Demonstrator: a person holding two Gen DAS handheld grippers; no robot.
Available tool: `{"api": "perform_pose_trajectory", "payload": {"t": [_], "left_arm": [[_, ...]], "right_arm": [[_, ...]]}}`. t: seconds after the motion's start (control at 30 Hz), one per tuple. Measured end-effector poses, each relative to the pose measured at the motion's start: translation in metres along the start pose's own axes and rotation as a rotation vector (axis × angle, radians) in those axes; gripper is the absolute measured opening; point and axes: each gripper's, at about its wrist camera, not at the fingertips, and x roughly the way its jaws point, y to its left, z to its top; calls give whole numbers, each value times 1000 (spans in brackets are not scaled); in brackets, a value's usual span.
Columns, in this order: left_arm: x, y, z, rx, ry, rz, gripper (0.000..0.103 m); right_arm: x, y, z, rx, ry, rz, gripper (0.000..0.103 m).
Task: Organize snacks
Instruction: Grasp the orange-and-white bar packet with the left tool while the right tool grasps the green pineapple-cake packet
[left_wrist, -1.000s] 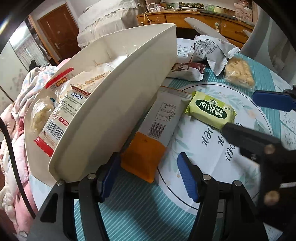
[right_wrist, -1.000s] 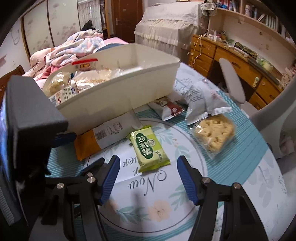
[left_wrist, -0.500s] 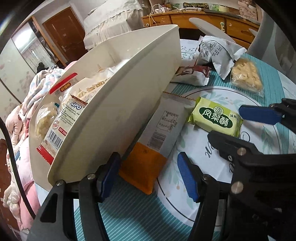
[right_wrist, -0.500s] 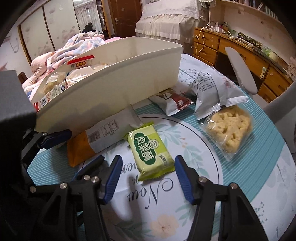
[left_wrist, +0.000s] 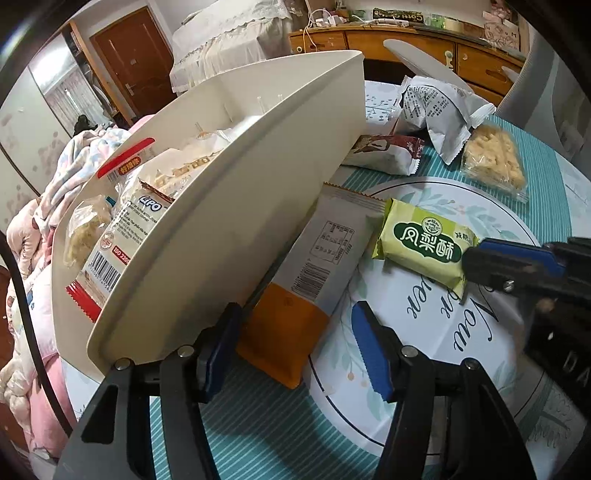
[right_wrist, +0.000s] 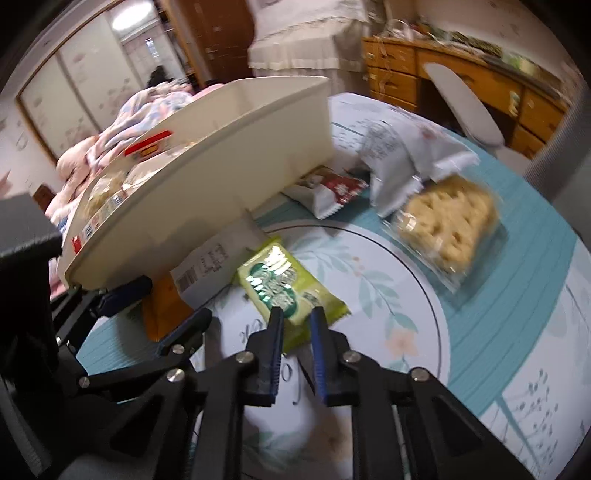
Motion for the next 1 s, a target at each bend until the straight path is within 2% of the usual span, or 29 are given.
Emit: {"api": "perform_pose_trajectory", "payload": {"t": [0.07,0.2,0.4,0.47,0.53,0.6,0.77,0.83,1.0], "left_arm": [[-1,-1,-1,3,6,-8,56],[-4,-4,-4,15,14,-17,52],[-6,2,-2,1,46,-42,47],[-2,6,0,-10,63,-40,47],[0,9,2,-13,68,-41,48],[0,8,3,-3,67,-38,48],[2,6,6,16,52,-24,51],[2,4,6,27,47,-15,51],[3,4,8,25,45,-28,50]], "right_arm": [[-2,-3,-2,32,7,-18,5],[-9,-3,-1,41,-9,-8,4],[-16,8,5,-23,-62,-13,6],[-13,11,6,-47,-62,-21,12],[-10,14,5,-68,-57,-32,35],[-8,15,5,-85,-61,-31,45],[0,18,7,-121,-62,-42,55],[3,18,7,-133,-59,-42,65],[10,22,8,-159,-67,-40,67]]}}
